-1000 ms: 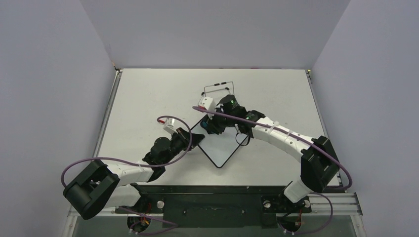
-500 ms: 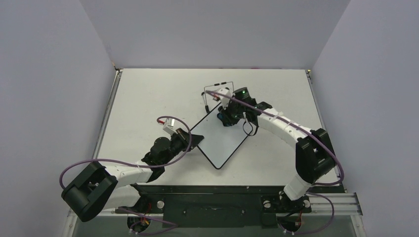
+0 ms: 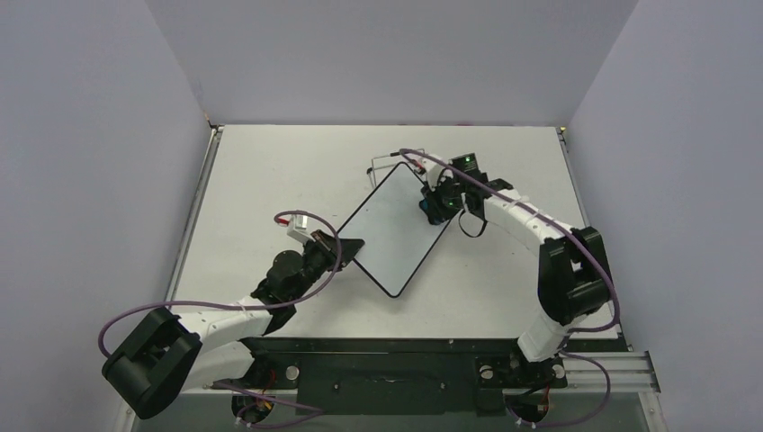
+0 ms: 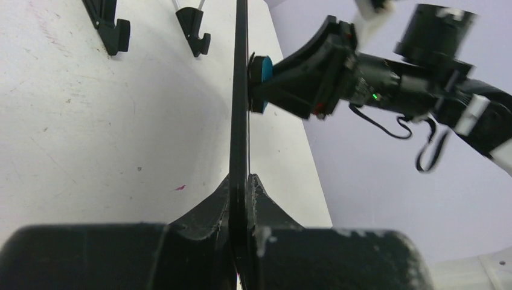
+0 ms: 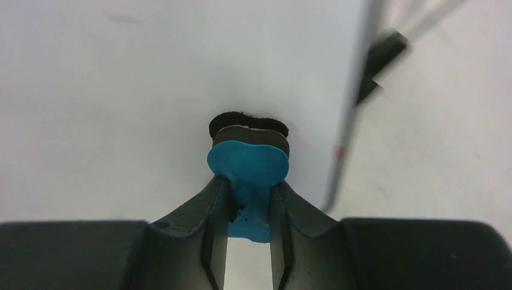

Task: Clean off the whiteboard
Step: Erase the whiteboard at the center of the board.

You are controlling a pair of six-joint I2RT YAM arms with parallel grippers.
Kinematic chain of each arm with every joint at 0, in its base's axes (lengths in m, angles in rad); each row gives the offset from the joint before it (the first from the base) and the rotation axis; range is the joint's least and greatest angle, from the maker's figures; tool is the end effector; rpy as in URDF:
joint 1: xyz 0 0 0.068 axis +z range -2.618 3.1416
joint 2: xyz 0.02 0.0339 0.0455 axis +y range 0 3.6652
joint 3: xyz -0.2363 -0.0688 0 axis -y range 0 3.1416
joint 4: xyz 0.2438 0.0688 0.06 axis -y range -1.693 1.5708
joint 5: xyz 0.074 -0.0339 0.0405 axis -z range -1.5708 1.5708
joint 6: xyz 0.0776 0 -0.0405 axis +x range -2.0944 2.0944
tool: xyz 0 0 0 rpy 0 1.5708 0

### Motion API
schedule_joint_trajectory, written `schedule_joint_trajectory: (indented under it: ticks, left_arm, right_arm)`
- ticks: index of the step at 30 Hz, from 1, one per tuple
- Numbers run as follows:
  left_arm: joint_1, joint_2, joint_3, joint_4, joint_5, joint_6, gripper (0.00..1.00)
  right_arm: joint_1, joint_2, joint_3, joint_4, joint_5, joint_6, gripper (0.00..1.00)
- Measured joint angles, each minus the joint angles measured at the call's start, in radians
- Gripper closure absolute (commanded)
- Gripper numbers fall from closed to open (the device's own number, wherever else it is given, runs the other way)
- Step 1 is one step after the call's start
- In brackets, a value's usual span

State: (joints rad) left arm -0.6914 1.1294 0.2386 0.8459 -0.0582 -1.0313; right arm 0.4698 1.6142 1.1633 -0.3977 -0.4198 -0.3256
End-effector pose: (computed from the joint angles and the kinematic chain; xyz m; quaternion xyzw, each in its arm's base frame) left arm 0.2111 -0.1689 0.1685 -0.1420 0.7087 -0.5104 0.4659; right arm 0.3170 0.1964 0.1886 -0.4222 0.8151 0.2193 0.3306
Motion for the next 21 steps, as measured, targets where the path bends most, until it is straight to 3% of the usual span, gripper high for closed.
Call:
schedule_joint_trajectory:
  ticks: [3, 6, 10, 16, 19, 21]
  left_arm:
    - [0.000, 0.000, -0.005, -0.006, 0.003, -0.001, 1.00]
    - [0.000, 0.000, -0.010, -0.007, 0.008, 0.000, 1.00]
    - [0.000, 0.000, -0.015, -0.006, 0.003, -0.001, 1.00]
    - [-0.003, 0.000, -0.017, 0.038, -0.001, -0.028, 1.00]
    - [-0.003, -0.003, -0.021, 0.085, -0.004, -0.052, 1.00]
    - [-0.002, -0.011, -0.023, 0.085, -0.014, -0.053, 1.00]
  right_arm:
    - [-0.141, 0.095, 0.028, 0.014, 0.052, -0.003, 1.00]
    - [-0.158, 0.101, 0.010, 0.004, 0.068, -0.008, 1.00]
    - [-0.043, 0.022, -0.052, -0.001, 0.059, -0.008, 1.00]
    - [0.329, -0.173, -0.101, 0.003, -0.044, 0.028, 1.00]
    - [0.364, -0.202, -0.101, 0.019, -0.084, 0.037, 1.00]
    - [0.305, -0.190, -0.101, 0.029, -0.095, 0.042, 1.00]
